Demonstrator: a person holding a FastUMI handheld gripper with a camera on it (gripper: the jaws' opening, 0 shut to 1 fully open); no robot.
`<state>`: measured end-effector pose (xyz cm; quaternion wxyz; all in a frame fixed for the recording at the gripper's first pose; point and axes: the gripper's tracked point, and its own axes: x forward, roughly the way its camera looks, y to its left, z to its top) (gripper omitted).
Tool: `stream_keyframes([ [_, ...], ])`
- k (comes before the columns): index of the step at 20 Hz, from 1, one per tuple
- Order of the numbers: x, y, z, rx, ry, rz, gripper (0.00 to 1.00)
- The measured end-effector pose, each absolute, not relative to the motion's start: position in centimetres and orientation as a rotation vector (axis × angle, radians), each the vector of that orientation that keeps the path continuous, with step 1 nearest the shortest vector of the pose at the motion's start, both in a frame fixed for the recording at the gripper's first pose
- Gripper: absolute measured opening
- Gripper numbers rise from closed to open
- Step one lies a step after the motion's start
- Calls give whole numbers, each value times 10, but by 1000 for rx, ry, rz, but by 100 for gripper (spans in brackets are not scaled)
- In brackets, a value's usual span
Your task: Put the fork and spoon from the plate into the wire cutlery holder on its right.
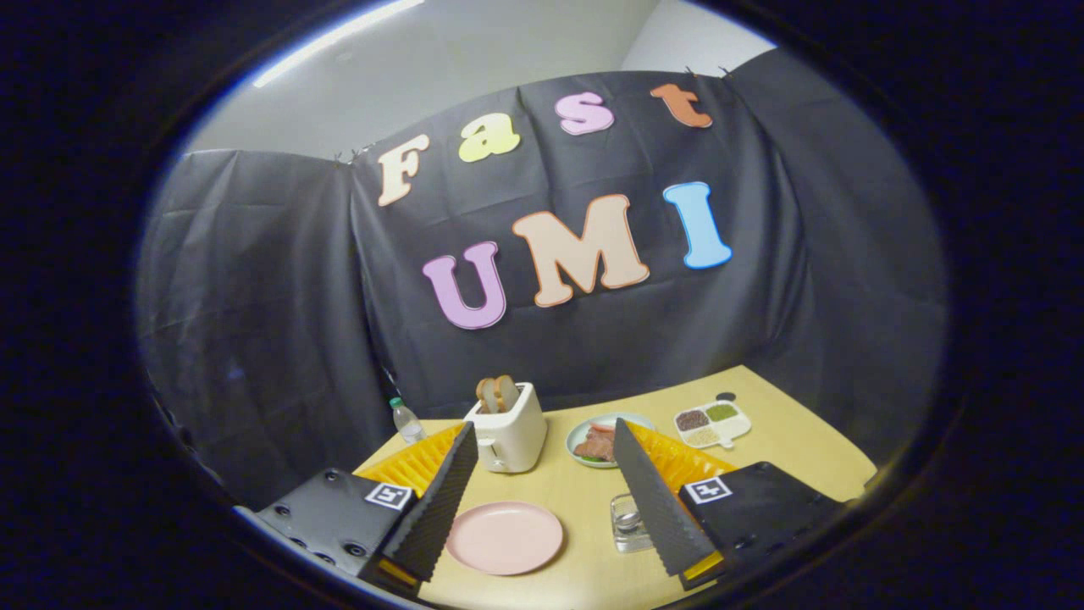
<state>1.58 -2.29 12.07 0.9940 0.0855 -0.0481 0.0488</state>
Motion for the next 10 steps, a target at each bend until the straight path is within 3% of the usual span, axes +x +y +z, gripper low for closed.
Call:
stream_keyframes([
  [10, 7, -55, 127, 194, -129, 98, 100],
])
